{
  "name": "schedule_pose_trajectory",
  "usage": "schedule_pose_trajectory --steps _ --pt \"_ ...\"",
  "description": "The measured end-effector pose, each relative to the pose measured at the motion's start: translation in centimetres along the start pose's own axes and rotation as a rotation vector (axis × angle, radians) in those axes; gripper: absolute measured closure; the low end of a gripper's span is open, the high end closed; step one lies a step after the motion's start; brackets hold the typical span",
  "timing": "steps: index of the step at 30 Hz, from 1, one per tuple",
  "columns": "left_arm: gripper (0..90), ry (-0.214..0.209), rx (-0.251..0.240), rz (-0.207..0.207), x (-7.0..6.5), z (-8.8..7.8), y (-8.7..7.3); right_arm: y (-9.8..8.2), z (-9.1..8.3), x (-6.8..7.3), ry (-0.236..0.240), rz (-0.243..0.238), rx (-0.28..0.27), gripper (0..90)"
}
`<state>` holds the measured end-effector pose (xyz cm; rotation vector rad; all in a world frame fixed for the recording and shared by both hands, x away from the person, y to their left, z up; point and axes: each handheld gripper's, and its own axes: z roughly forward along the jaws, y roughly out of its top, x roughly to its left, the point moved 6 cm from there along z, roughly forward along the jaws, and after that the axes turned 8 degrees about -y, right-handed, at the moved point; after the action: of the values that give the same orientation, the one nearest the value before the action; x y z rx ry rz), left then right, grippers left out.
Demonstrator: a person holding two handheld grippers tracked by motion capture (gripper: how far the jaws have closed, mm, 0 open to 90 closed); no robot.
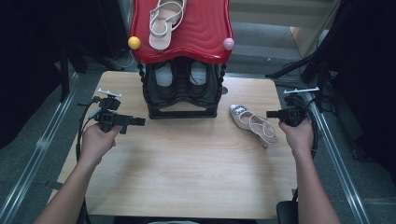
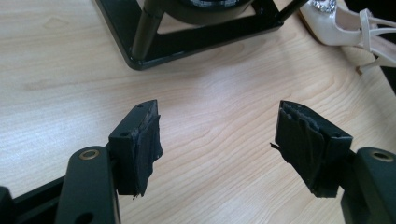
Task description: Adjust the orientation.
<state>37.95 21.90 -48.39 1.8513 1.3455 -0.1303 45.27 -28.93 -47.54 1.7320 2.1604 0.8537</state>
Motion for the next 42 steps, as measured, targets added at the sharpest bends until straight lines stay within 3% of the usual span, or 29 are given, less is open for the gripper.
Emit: schedule_pose_trajectory --steps 9,13,16,18,21,24,27,42 --pt "31.4 -0.014 -0.007 -0.007 0.1 0.4 -0.8 -2.1 3.4 -2.0 -0.050 0.034 0.070 90.0" --pt "31.4 -0.014 0.001 -0.005 0.2 0.8 -1.3 -2.8 3.6 -2.7 -0.038 0.072 0.051 90.0" --pt "31.4 -0.023 0.006 -0.003 0.1 1.1 -1.5 -3.4 3.6 -3.2 -0.090 0.072 0.052 90.0" --pt "31.4 -0.023 0.008 0.004 0.0 1.2 -1.6 -4.0 4.0 -3.4 -0.069 0.093 0.078 90.0" --pt "31.4 -0.027 0.007 0.000 0.1 1.2 -1.6 -4.7 4.6 -2.9 -0.067 0.072 0.119 90.0" --pt "31.4 -0.029 0.005 -0.002 0.1 1.2 -1.6 -5.0 4.5 -2.7 -0.062 0.067 0.115 90.0" --pt "31.4 -0.030 0.013 -0.003 0.1 1.4 -1.7 -5.4 4.4 -2.4 -0.041 0.092 0.119 90.0" --pt "31.4 -0.037 0.029 0.014 -0.2 2.1 -1.7 -6.6 3.9 -1.0 -0.050 0.084 0.114 90.0"
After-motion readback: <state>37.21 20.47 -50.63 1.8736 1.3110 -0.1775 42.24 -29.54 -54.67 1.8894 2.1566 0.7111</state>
